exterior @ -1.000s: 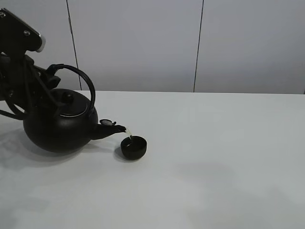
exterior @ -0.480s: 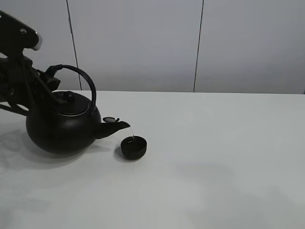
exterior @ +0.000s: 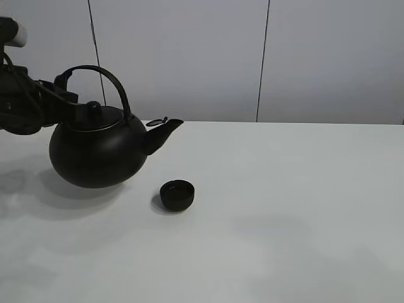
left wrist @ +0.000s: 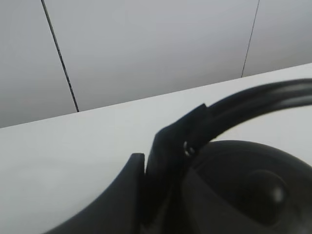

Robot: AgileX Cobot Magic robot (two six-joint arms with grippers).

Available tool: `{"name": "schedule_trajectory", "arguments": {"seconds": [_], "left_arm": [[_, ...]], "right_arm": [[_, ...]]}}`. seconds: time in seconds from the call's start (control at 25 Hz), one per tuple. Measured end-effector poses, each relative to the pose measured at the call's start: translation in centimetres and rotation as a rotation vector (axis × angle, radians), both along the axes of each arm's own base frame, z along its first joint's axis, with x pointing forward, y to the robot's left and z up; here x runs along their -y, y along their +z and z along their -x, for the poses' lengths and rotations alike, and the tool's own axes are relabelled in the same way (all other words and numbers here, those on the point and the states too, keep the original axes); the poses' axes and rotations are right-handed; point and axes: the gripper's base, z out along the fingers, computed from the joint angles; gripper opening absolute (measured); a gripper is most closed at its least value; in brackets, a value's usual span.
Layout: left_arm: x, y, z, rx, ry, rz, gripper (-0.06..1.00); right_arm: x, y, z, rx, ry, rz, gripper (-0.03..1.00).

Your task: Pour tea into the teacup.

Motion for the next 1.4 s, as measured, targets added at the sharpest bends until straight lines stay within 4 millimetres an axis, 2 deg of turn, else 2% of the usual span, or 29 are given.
{"name": "schedule_trajectory", "arguments": {"seconds": [0.28, 0.44, 0.6, 0.84, 1.04, 1.4], "left_arm": [[-2.4, -0.2, -0.2, -0.003, -0.001, 0.056, 0.11], [-4.1, -1.0, 1.2, 0.008, 0.039, 0.083, 0.11], [-5.3, -2.0, 2.6, 0.006, 0.054, 0.024, 0.11], [-5.7, -2.6, 3.6, 0.033, 0.038, -0.128, 0.11], [-5.9, -2.5, 3.5, 0.045, 0.066, -0.12, 0.11], [-4.8, -2.5, 3.7, 0.038, 0.072, -0.097, 0.11]], "right_arm": [[0.0, 0.0, 0.0, 0.0, 0.0, 0.0, 0.49], [0.0, 0.0, 0.0, 0.0, 0.0, 0.0, 0.49], [0.0, 0.0, 0.0, 0.0, 0.0, 0.0, 0.49], [0.0, 0.0, 0.0, 0.0, 0.0, 0.0, 0.49], [0.0, 0.0, 0.0, 0.0, 0.0, 0.0, 0.49], [0.0, 0.0, 0.0, 0.0, 0.0, 0.0, 0.49]]}}
